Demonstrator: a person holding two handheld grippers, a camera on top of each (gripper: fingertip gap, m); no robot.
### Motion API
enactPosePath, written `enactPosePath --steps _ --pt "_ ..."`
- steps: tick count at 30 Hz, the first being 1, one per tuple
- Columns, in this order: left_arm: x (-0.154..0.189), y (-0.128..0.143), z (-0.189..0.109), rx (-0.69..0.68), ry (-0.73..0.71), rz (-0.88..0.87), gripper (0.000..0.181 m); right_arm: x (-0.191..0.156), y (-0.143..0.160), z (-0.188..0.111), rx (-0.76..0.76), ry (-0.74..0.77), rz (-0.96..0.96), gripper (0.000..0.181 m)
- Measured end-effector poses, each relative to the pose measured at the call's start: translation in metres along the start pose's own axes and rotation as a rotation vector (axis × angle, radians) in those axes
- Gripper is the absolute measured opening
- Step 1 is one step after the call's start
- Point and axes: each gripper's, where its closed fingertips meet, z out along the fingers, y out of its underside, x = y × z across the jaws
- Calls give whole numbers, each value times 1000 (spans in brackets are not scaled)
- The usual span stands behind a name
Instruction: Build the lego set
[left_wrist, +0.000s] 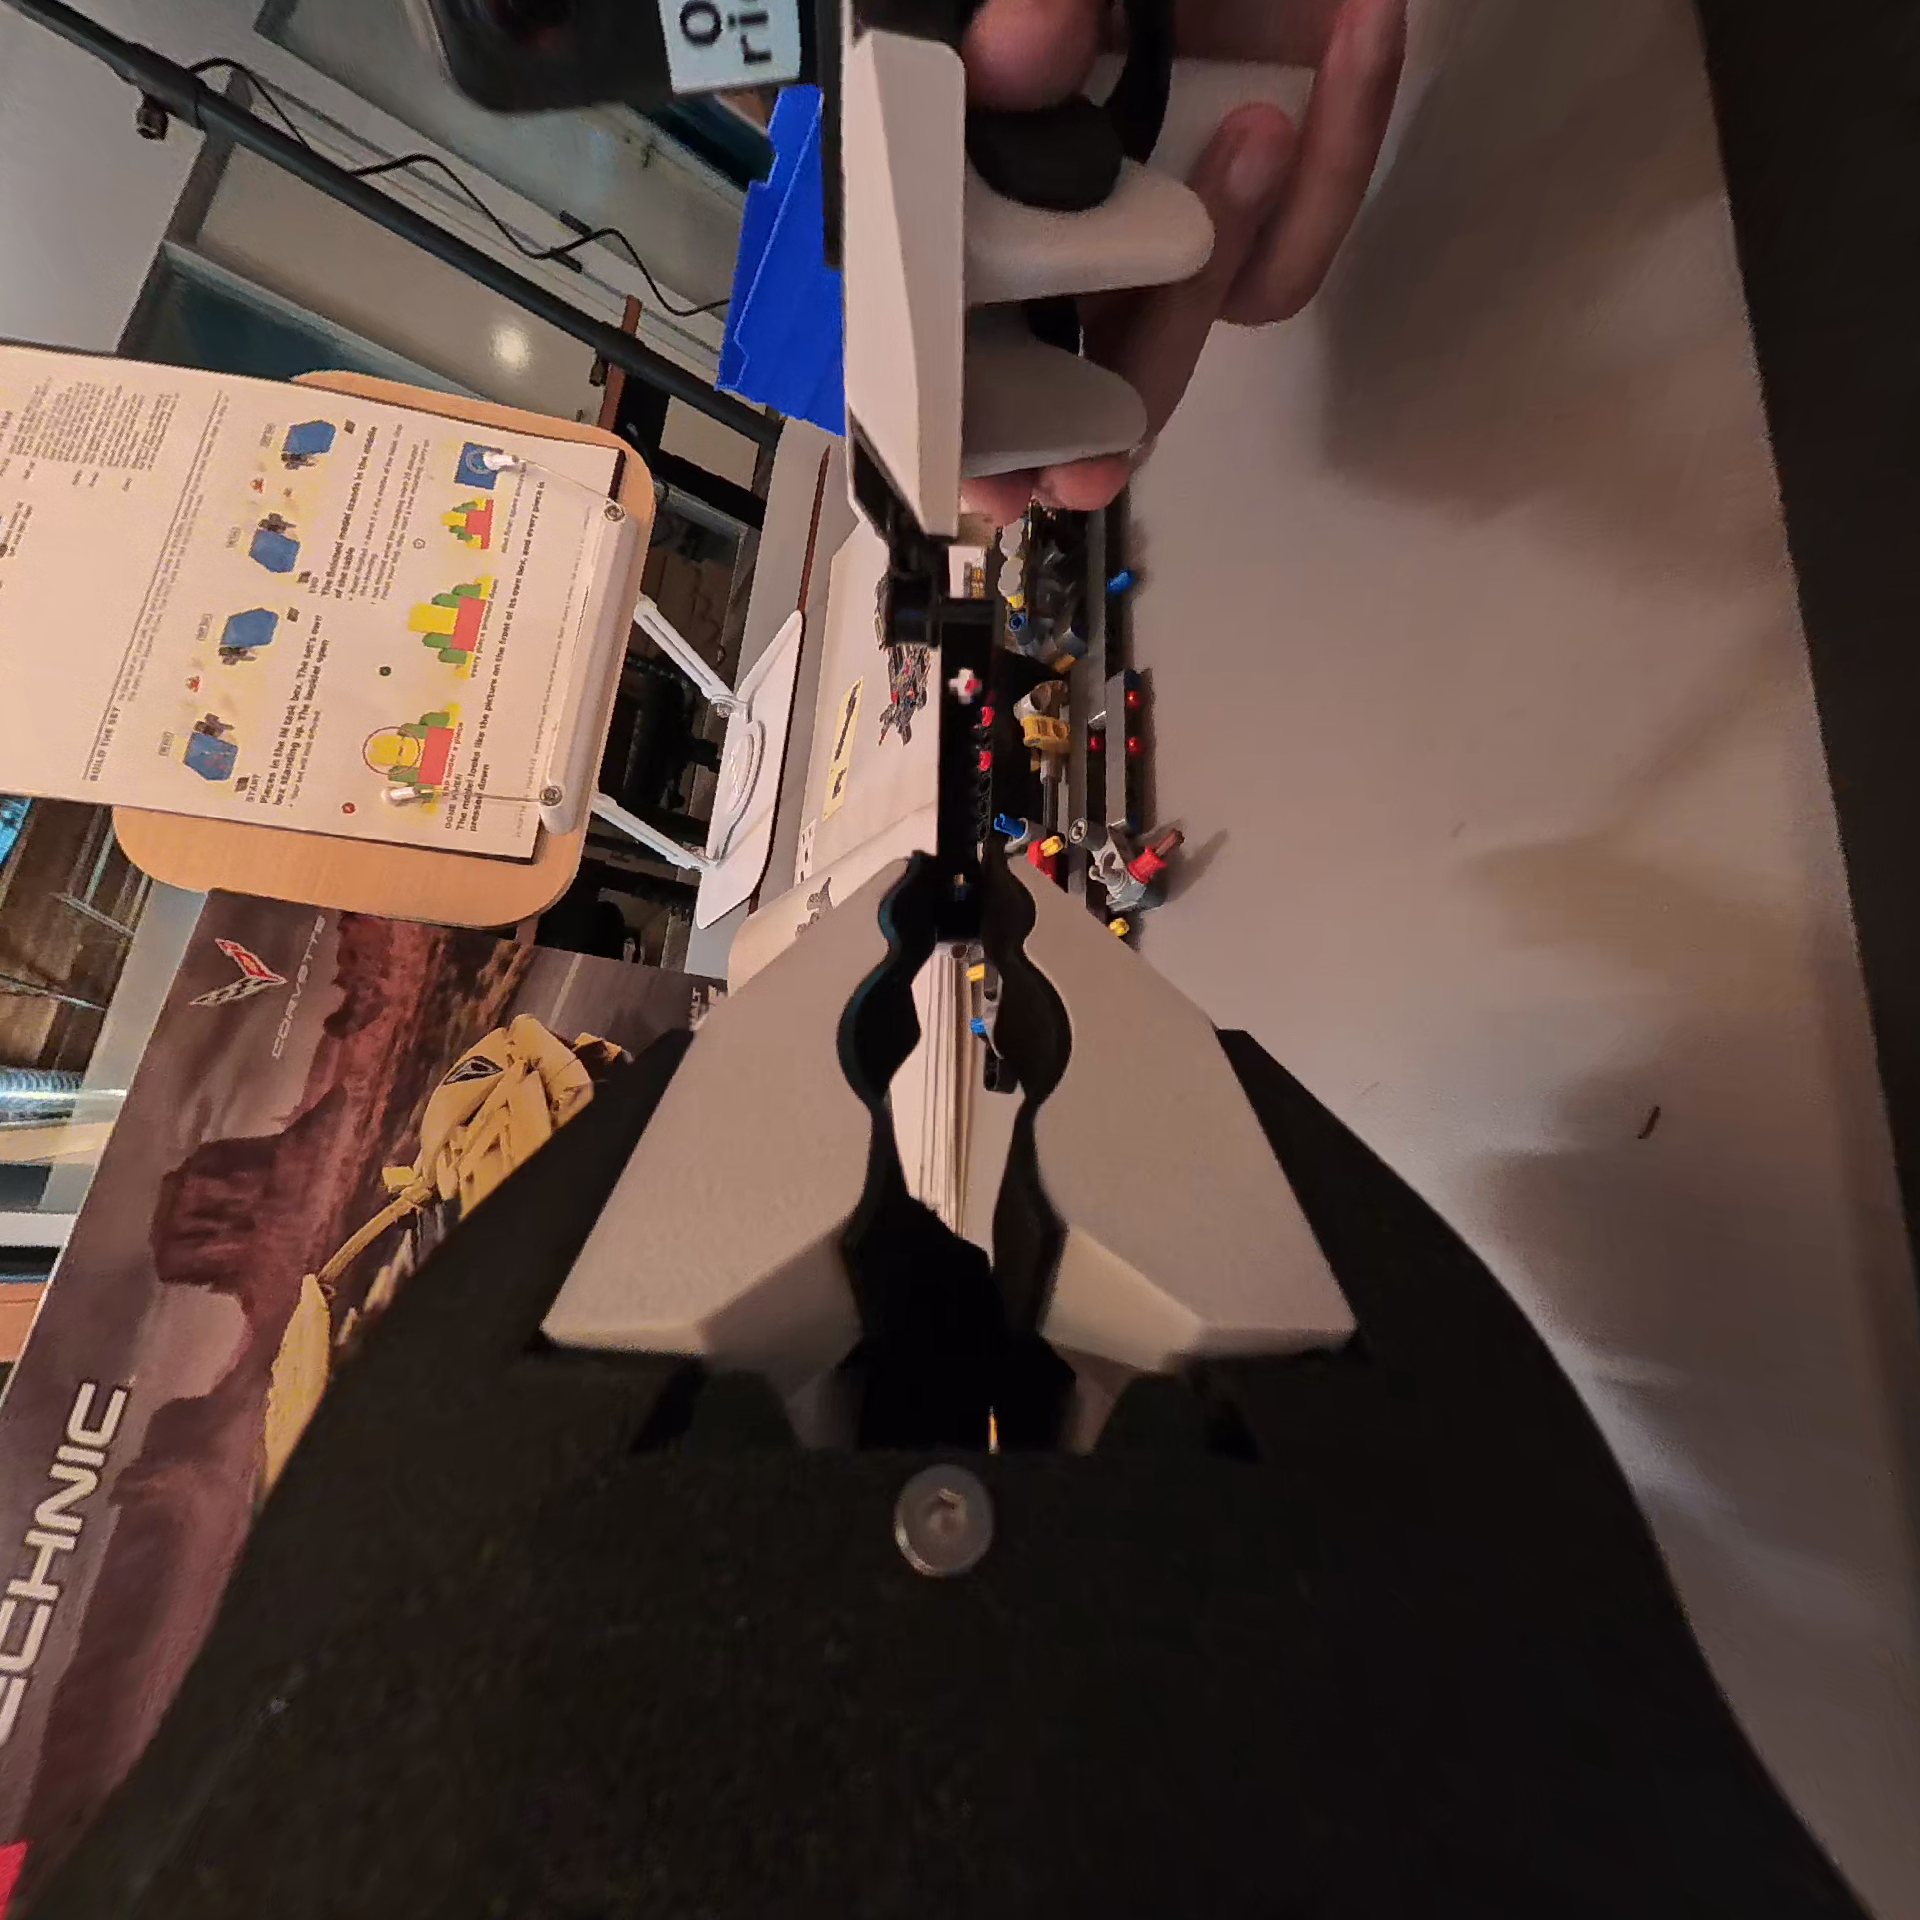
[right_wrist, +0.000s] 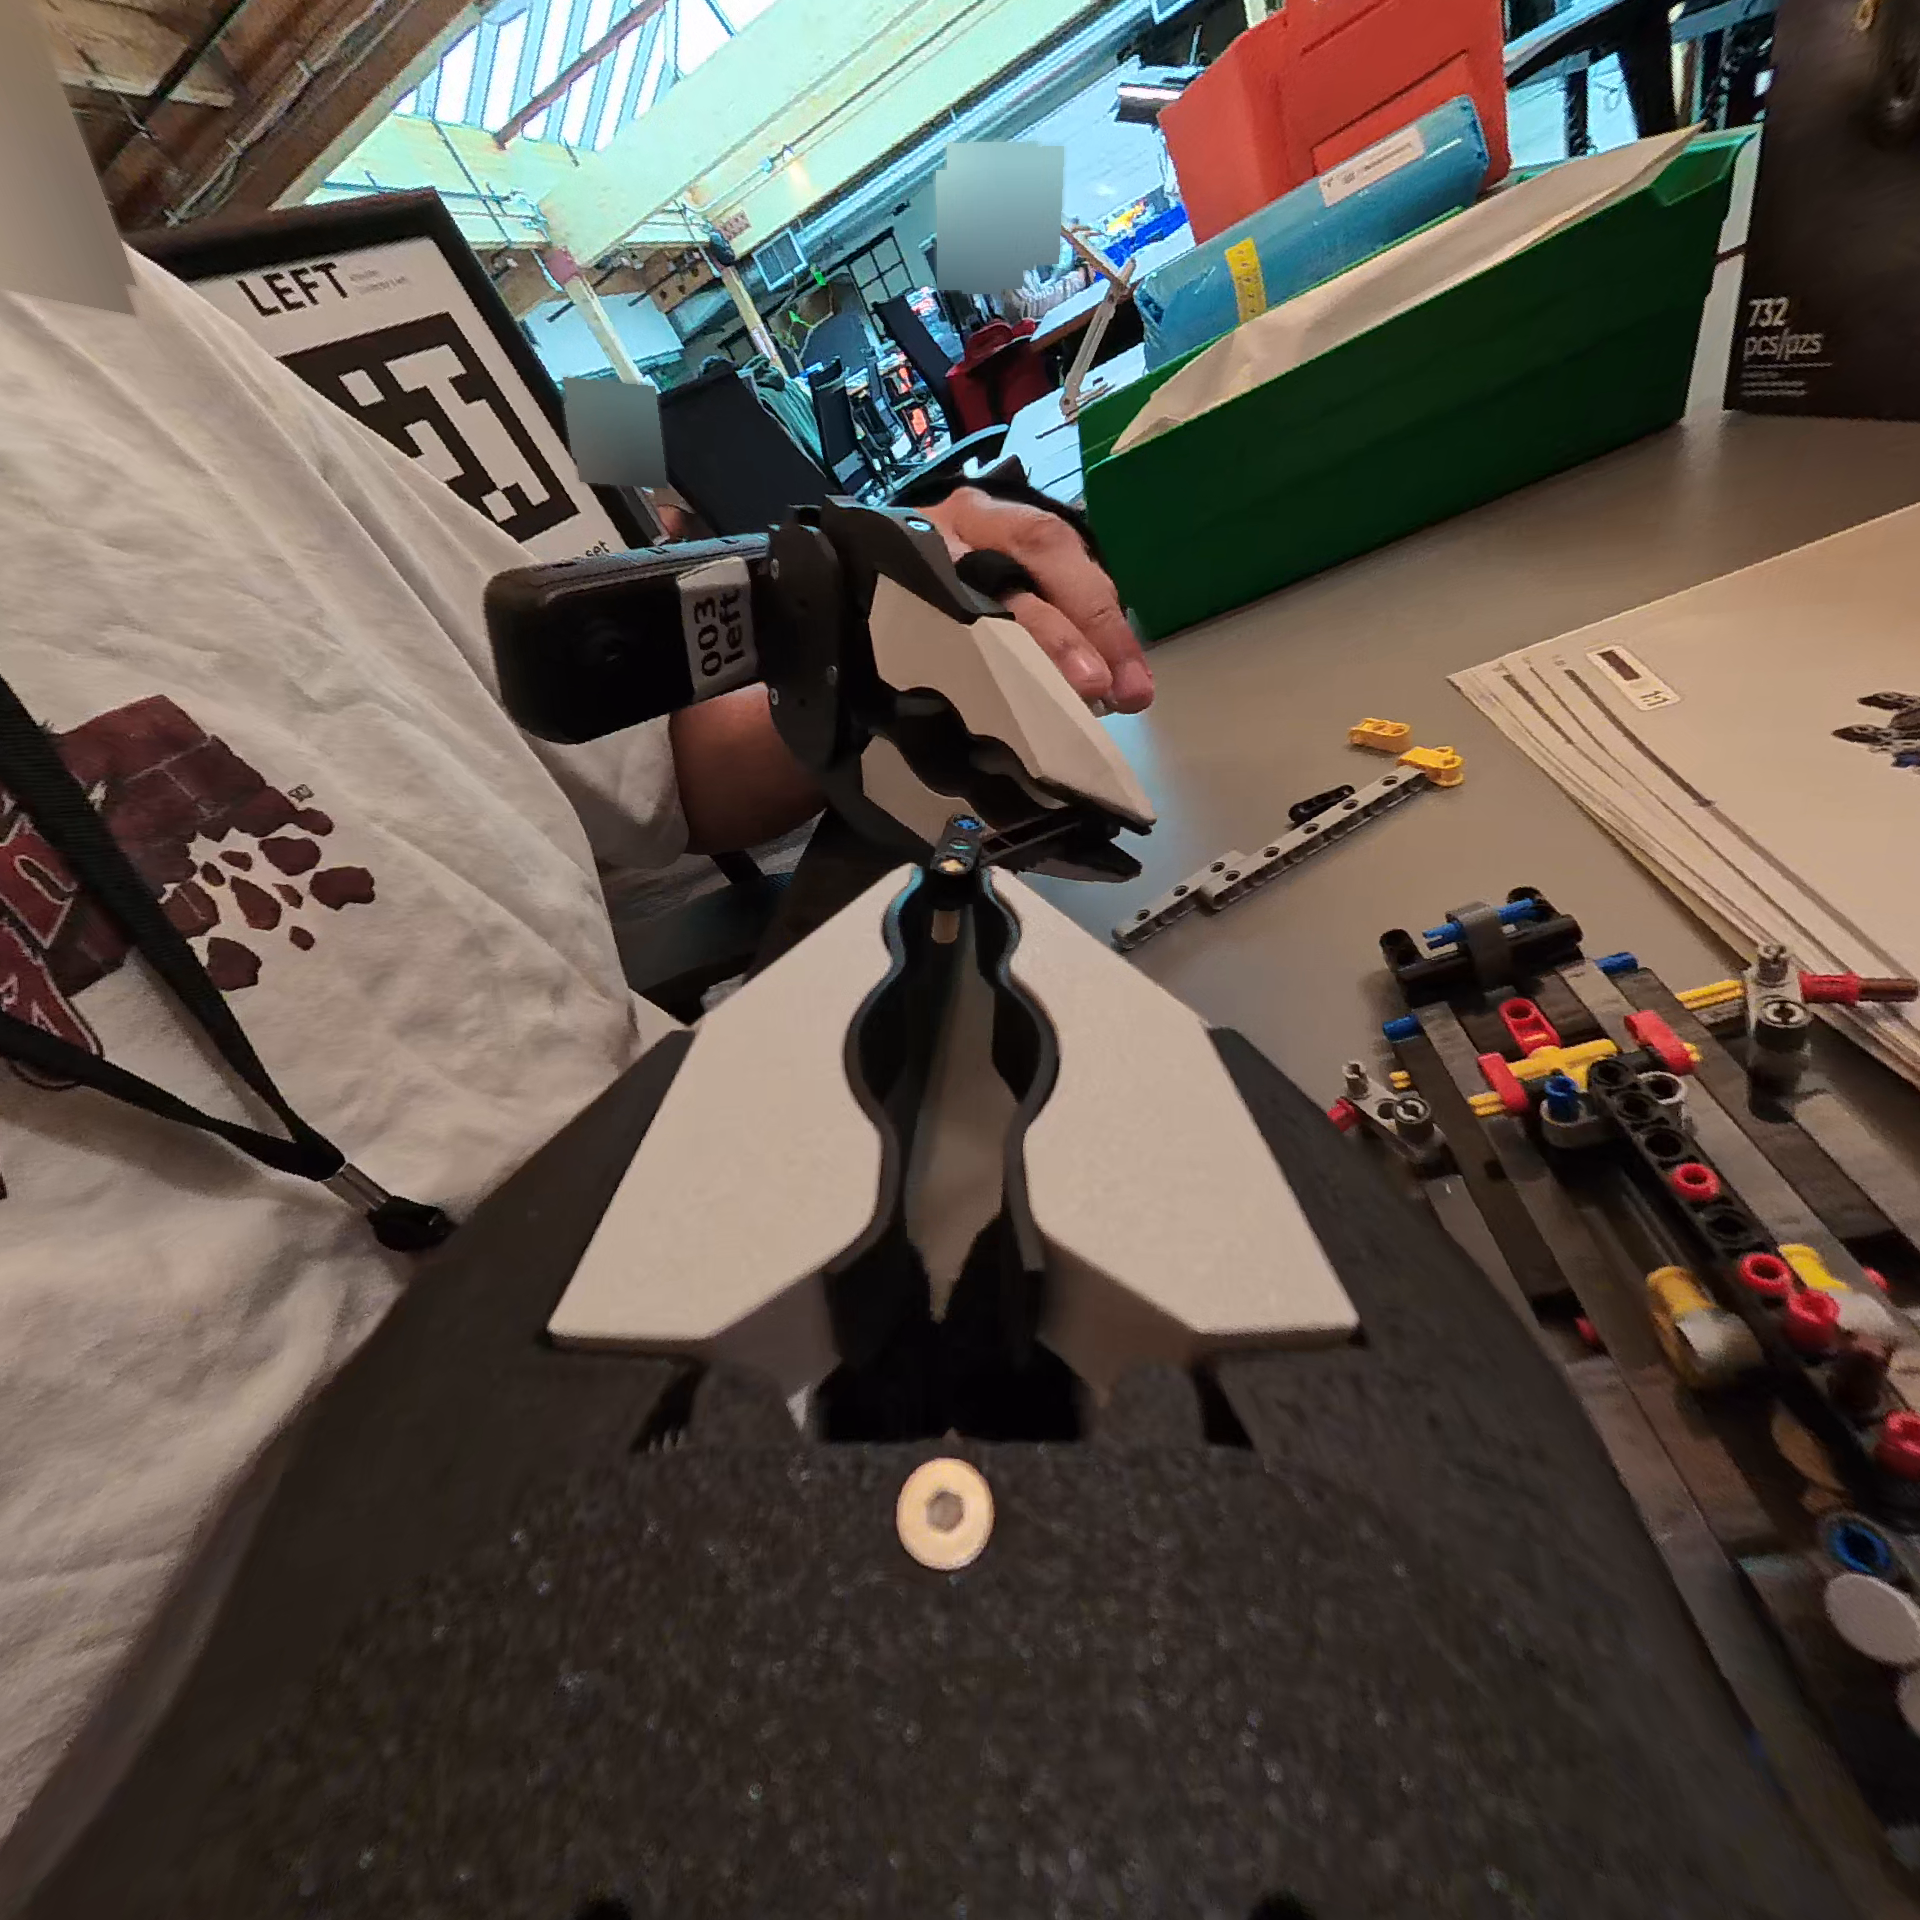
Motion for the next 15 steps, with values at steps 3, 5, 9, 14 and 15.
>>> enactPosePath --steps 3,5,9,14,15 --pt "3 4 1 -38 9 -74 6 5 3 0 -11 56 -38 7" --pt "9 6 1 -63 54 -147 7 6 8 1 -30 71 -50 7" --pt "9 5 -1 -52 44 -166 8 5 12 2 -39 86 -64 7" --pt "17 8 1 -79 85 -206 9 7 17 2 -66 122 -108 7" --pt "20 7 1 -79 116 -241 9 7 18 3 -71 123 -113 7"
